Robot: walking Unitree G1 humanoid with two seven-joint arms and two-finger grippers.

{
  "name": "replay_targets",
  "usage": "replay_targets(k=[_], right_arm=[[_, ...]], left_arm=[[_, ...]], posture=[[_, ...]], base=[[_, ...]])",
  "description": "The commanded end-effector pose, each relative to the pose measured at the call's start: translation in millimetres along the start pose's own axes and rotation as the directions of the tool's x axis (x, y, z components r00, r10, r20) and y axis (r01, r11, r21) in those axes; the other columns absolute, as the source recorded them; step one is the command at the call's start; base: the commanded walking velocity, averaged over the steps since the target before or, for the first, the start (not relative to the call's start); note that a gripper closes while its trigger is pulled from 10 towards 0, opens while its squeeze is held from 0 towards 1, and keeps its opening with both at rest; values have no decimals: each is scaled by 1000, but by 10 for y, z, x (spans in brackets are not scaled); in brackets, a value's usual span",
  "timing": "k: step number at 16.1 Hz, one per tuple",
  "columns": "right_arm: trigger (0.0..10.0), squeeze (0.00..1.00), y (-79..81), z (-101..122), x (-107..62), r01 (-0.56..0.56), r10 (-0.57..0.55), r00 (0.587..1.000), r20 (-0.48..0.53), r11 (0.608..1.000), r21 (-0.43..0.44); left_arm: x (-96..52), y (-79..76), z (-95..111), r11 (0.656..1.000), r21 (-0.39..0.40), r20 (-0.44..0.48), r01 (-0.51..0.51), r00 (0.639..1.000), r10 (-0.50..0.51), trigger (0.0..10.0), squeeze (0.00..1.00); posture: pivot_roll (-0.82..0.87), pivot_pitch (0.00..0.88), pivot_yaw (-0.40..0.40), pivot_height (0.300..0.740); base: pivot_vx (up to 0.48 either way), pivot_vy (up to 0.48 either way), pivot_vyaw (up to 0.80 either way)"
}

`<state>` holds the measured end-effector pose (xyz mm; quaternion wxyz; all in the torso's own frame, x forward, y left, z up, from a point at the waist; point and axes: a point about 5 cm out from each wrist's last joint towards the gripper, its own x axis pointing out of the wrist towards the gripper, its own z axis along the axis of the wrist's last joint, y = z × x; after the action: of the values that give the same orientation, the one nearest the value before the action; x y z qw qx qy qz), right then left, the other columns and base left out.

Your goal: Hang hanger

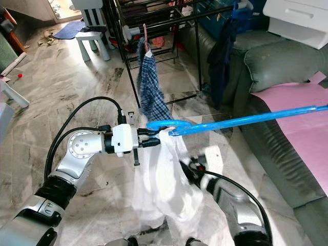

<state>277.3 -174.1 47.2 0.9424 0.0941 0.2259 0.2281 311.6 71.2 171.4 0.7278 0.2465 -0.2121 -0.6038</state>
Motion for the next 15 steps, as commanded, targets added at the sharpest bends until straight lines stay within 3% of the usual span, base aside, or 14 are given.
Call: replay_targets(k=[1,4,11,13,15], right_arm=[[0,0,-63,-58,-34,39,-38,999,-30,999,35],[0,0,-303,-168,-210,168,-160,983,-87,980,104],[0,0,-702,-235,-656,337,-323,938,-129,936,106],[0,0,-911,-28,-766,442,-441,897,-44,886,140],[0,0,-1193,545,-922,568,-590,795,139,805,168]], left_arm=[[-30,144,109,998,43,33,-44,999,42,0,0],[-112,225,61,996,54,-9,-74,997,74,0,0],[-227,315,-22,991,82,-77,-103,991,110,0,0],[-259,260,-69,993,74,-92,-92,991,98,0,0],[-323,136,-159,997,39,-121,-68,990,72,0,0]], posture=[[-80,132,110,740],[-84,133,107,740],[-107,134,101,740],[-112,134,99,740],[-119,134,97,740]], base=[[0,0,0],[0,0,0],[0,0,0],[0,0,0],[0,0,0]])
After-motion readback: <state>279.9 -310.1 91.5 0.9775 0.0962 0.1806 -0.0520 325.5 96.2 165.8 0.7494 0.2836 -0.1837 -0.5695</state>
